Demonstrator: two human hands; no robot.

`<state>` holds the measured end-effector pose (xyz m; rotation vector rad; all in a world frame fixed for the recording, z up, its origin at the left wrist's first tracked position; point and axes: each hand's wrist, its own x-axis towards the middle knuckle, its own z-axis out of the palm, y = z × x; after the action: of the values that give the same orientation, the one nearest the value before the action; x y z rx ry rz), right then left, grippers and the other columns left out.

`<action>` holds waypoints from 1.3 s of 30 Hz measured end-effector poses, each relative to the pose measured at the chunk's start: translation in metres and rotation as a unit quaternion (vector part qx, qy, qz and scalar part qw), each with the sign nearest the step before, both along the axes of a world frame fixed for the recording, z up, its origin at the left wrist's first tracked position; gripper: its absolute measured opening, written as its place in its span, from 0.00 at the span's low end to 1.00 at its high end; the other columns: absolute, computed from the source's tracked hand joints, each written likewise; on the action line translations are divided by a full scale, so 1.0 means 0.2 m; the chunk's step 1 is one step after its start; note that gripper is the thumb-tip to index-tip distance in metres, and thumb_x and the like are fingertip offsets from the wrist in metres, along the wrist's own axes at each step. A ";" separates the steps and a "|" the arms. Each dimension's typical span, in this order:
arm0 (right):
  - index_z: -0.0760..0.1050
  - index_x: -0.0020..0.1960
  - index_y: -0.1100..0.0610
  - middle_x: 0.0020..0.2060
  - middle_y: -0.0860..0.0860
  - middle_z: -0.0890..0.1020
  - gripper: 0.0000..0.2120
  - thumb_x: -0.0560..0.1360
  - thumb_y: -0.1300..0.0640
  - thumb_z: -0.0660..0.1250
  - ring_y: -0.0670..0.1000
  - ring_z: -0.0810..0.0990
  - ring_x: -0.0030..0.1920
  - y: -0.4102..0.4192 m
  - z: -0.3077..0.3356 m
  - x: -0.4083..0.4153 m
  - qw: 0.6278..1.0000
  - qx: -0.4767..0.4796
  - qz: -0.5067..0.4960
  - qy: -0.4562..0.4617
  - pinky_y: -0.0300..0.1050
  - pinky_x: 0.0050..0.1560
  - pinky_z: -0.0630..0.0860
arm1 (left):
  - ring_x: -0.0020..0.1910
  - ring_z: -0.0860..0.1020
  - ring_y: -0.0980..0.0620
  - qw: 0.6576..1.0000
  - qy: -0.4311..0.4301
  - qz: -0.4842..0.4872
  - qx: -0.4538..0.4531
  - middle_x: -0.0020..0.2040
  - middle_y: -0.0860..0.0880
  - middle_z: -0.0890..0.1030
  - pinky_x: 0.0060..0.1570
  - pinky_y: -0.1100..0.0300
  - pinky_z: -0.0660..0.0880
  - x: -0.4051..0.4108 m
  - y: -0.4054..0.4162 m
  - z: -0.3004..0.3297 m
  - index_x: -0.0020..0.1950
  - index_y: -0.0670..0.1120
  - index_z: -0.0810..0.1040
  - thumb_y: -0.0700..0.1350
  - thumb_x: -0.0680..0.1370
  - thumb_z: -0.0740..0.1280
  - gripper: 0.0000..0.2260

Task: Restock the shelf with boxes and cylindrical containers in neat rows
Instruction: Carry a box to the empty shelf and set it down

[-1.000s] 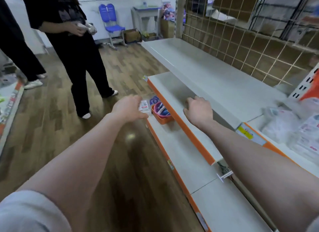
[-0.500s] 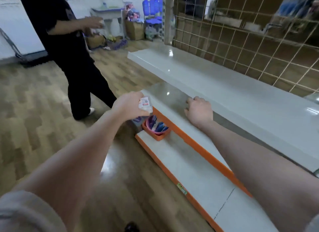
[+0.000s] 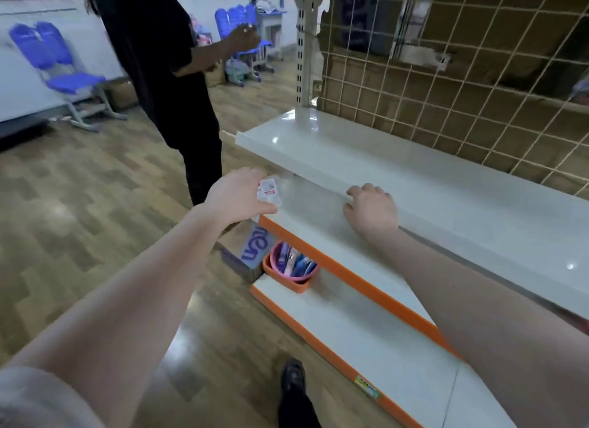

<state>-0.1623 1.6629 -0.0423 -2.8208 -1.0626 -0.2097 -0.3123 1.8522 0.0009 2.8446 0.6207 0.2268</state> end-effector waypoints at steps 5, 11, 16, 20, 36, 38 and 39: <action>0.71 0.63 0.58 0.57 0.58 0.75 0.16 0.78 0.54 0.56 0.59 0.72 0.58 0.22 -0.01 0.20 1.000 -0.001 -0.029 -0.002 0.49 0.57 0.67 | 0.45 0.75 0.50 1.000 -0.016 -0.026 0.003 0.43 0.51 0.76 0.37 0.56 0.70 0.22 0.24 0.00 0.45 0.48 0.72 0.54 0.66 0.72 0.16; 0.71 0.63 0.58 0.57 0.58 0.76 0.16 0.77 0.56 0.56 0.59 0.73 0.58 0.52 -0.02 0.54 0.997 0.028 -0.073 0.006 0.48 0.56 0.68 | 0.47 0.75 0.48 0.999 -0.019 -0.048 0.015 0.46 0.51 0.75 0.41 0.54 0.72 0.58 0.54 0.02 0.50 0.47 0.73 0.55 0.67 0.73 0.19; 0.72 0.62 0.58 0.56 0.58 0.75 0.16 0.76 0.56 0.57 0.59 0.73 0.57 0.70 -0.01 0.81 0.993 0.026 -0.110 0.016 0.48 0.56 0.67 | 0.55 0.74 0.46 0.998 0.010 -0.053 0.035 0.56 0.48 0.75 0.50 0.51 0.74 0.90 0.78 0.08 0.60 0.46 0.72 0.55 0.69 0.72 0.24; 0.73 0.60 0.59 0.56 0.58 0.76 0.15 0.76 0.56 0.57 0.59 0.73 0.57 0.76 0.01 0.98 0.990 0.038 -0.132 0.019 0.49 0.56 0.67 | 0.56 0.73 0.47 0.997 0.007 -0.079 0.023 0.57 0.48 0.75 0.49 0.54 0.72 1.13 0.87 0.13 0.63 0.46 0.72 0.53 0.70 0.72 0.25; 0.71 0.64 0.55 0.60 0.55 0.74 0.16 0.78 0.54 0.56 0.56 0.72 0.60 0.75 -0.03 1.15 0.953 0.043 -0.293 0.056 0.48 0.58 0.66 | 0.62 0.72 0.45 0.969 0.060 -0.240 0.008 0.64 0.46 0.73 0.53 0.57 0.68 1.77 1.05 -0.07 0.70 0.45 0.67 0.52 0.72 0.71 0.30; 0.70 0.64 0.54 0.60 0.54 0.74 0.17 0.78 0.54 0.56 0.56 0.72 0.60 0.78 -0.03 1.15 0.946 0.046 -0.316 0.053 0.48 0.58 0.66 | 0.63 0.70 0.46 0.964 0.061 -0.258 0.012 0.66 0.47 0.71 0.52 0.58 0.67 1.82 1.09 -0.08 0.71 0.47 0.66 0.53 0.72 0.71 0.30; 0.70 0.65 0.54 0.61 0.54 0.74 0.17 0.78 0.53 0.56 0.55 0.72 0.61 0.79 -0.03 1.15 0.943 0.048 -0.326 0.050 0.47 0.58 0.66 | 0.64 0.69 0.46 0.962 0.063 -0.266 0.003 0.67 0.47 0.71 0.54 0.57 0.68 1.85 1.10 -0.10 0.71 0.47 0.66 0.53 0.72 0.71 0.30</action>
<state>0.0683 1.8209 -0.0489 -2.9432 -0.0615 -0.1632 0.0571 2.0729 -0.0183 2.9161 -0.1402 -0.0441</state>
